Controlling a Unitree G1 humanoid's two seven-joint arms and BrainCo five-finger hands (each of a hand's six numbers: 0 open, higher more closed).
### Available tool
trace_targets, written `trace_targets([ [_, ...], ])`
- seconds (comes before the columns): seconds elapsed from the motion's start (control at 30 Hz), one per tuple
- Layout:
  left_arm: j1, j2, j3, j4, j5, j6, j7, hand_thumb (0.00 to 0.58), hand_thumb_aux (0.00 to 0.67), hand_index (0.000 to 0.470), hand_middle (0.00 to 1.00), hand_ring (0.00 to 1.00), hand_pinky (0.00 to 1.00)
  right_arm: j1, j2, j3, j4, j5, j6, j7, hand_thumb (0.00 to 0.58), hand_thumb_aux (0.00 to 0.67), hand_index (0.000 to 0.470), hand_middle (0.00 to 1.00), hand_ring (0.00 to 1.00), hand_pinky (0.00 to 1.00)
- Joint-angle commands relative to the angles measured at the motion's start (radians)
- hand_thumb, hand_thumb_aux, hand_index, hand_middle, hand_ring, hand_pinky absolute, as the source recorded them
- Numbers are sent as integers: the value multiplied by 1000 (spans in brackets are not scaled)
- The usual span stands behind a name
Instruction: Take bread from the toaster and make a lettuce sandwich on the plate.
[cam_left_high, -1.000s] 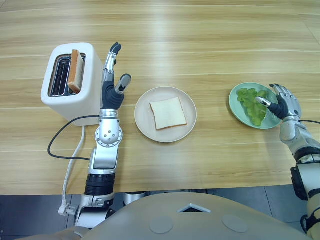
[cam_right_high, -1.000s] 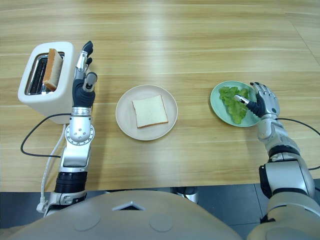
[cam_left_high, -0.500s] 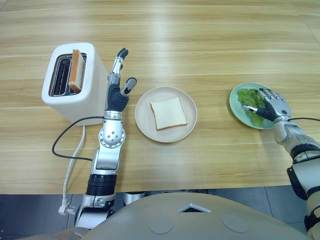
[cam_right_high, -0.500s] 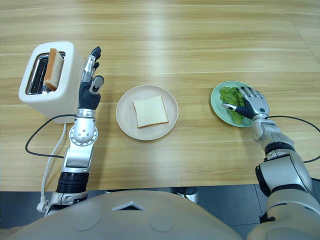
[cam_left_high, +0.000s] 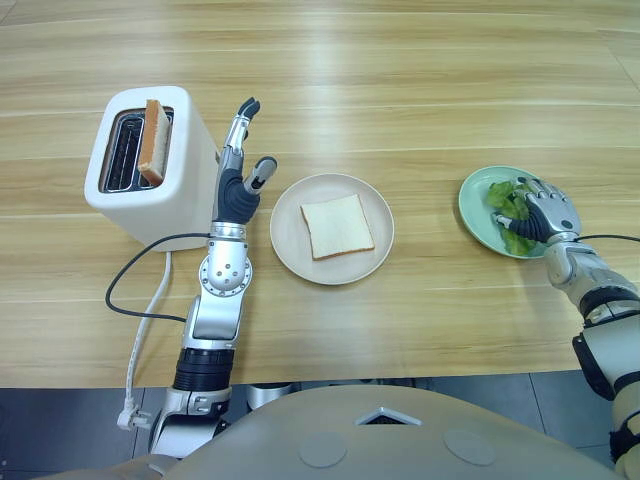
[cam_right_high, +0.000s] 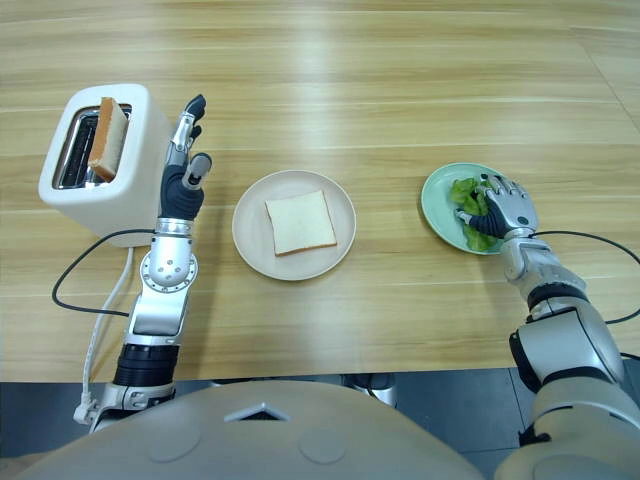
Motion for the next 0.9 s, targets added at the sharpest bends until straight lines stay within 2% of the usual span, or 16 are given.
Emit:
trace_targets([
  [0.03,-5,2,-8,38,-3,0,-7,0,0,0,0,0,0,9,6,3,12,12,-30,-7,573,599,411,0,0,0],
  [0.1,-9,2,-9,46,-2,-3,-7,0,0,0,0,0,0,8,7,0,11,16,-42,-11,576,617,424,0,0,0],
  [0.33,-16,1,-11,64,-1,-11,-5,0,0,0,0,0,0,7,14,6,9,12,-64,-30,577,620,426,0,0,0],
  [0.5,-23,-1,-13,76,2,-16,-2,0,0,0,0,0,0,-2,14,8,9,7,-66,-51,580,670,460,0,0,0],
  [0.9,-30,-1,-17,86,6,-24,6,0,0,0,0,0,0,-12,8,9,5,3,-71,-85,580,670,460,0,0,0],
])
